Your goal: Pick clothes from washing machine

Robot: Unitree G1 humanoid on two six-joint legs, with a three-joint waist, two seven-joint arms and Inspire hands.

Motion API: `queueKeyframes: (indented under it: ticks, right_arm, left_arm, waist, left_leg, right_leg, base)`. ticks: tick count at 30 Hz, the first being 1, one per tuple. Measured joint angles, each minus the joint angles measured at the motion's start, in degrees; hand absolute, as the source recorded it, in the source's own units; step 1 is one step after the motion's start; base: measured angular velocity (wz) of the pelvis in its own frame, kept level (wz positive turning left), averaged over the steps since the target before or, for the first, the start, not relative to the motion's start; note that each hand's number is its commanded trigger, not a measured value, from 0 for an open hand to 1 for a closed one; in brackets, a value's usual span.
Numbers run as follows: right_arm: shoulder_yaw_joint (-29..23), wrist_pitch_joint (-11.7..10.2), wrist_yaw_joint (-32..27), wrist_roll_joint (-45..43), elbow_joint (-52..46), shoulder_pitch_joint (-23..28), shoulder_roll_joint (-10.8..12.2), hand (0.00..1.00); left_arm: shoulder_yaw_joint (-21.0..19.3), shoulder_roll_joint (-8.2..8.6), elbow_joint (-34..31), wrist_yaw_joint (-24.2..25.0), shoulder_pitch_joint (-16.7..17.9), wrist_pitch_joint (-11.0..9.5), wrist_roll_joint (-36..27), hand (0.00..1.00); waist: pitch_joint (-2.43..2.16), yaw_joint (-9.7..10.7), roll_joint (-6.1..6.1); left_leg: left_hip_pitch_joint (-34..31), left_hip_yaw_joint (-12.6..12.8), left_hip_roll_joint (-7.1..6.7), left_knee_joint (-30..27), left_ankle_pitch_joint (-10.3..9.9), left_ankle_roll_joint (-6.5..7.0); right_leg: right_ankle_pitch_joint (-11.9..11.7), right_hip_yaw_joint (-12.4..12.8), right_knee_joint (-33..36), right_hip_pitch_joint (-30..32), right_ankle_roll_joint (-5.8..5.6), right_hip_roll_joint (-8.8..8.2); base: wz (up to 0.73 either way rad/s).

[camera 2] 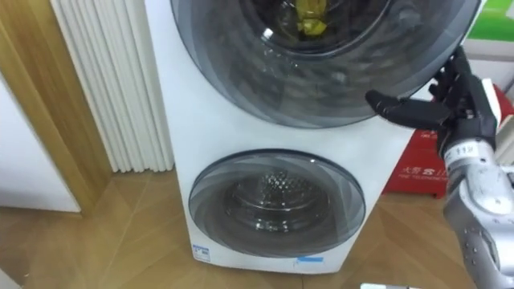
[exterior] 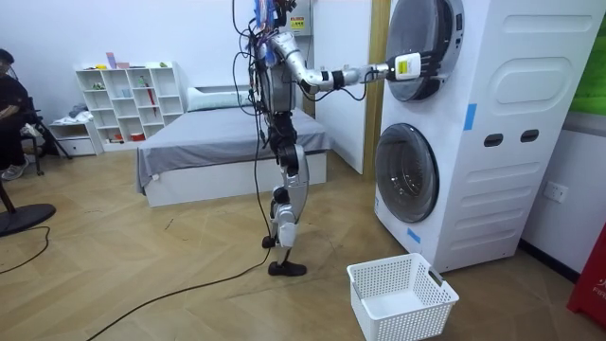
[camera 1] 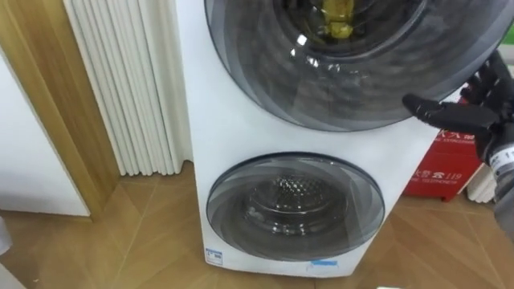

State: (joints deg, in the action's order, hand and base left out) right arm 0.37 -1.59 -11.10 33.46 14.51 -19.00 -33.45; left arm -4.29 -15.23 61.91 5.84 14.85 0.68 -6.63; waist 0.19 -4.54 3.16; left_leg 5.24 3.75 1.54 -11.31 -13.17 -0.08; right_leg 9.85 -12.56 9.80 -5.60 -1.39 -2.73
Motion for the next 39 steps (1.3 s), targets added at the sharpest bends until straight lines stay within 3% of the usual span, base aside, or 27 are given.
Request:
queueKeyframes:
  ticks: [6,9,12,23,32,39]
  right_arm:
    - [-0.8,-0.4,1.1,-0.3,-4.9,4.2,0.5,0.0]
    - [-2.8,-0.6,1.1,-2.8,-9.5,8.3,2.2,0.0]
    - [-2.9,-2.1,1.9,-4.6,-12.4,11.5,2.7,0.0]
    - [-3.5,-7.1,6.7,-4.5,-17.5,18.2,10.0,0.0]
    - [-3.6,-8.7,13.9,-5.4,-21.8,23.8,15.4,0.0]
    - [-2.0,-8.6,17.1,-8.4,-21.9,27.3,17.6,0.0]
  left_arm:
    - [0.0,0.0,0.5,0.0,0.2,-0.6,0.0,0.0]
    - [0.0,0.04,0.4,0.0,0.5,-1.0,-0.1,0.0]
    - [0.2,0.22,0.5,0.0,0.8,-1.0,-0.1,0.0]
    - [3.4,1.16,0.7,0.0,1.0,-1.6,-0.1,0.0]
    - [3.4,1.68,0.9,-0.1,0.2,-3.0,-0.6,0.0]
    - [5.5,1.79,2.2,-0.1,-1.6,-4.0,-0.7,0.0]
  waist:
    - [0.13,0.3,-0.18]
    - [0.17,0.4,-0.26]
    - [0.23,1.1,-0.35]
    - [0.29,2.4,-1.48]
    - [-0.04,4.5,-2.91]
    - [-0.15,4.6,-3.03]
  left_leg:
    - [0.5,1.0,0.12,0.4,0.0,0.0]
    - [0.5,1.0,0.21,0.5,0.0,0.0]
    - [0.4,1.0,0.31,0.5,0.0,0.0]
    - [0.4,0.9,0.96,0.6,-0.2,-0.45]
    - [0.4,1.1,0.98,0.6,-0.3,-0.47]
    - [0.6,2.0,1.08,0.4,-0.3,-0.47]
  right_leg:
    - [0.0,0.9,0.0,0.0,0.01,0.16]
    - [0.0,0.9,0.0,0.1,0.05,0.25]
    - [-0.1,0.9,0.0,0.1,0.12,0.35]
    - [-0.4,1.0,0.0,0.0,0.64,0.97]
    - [-0.4,1.4,0.0,0.2,0.65,1.04]
    - [-0.5,2.7,0.2,0.6,0.76,1.17]
  base:
    - [-0.07]
    - [0.0]
    - [0.0]
    - [0.0]
    - [0.0]
    - [-0.07]
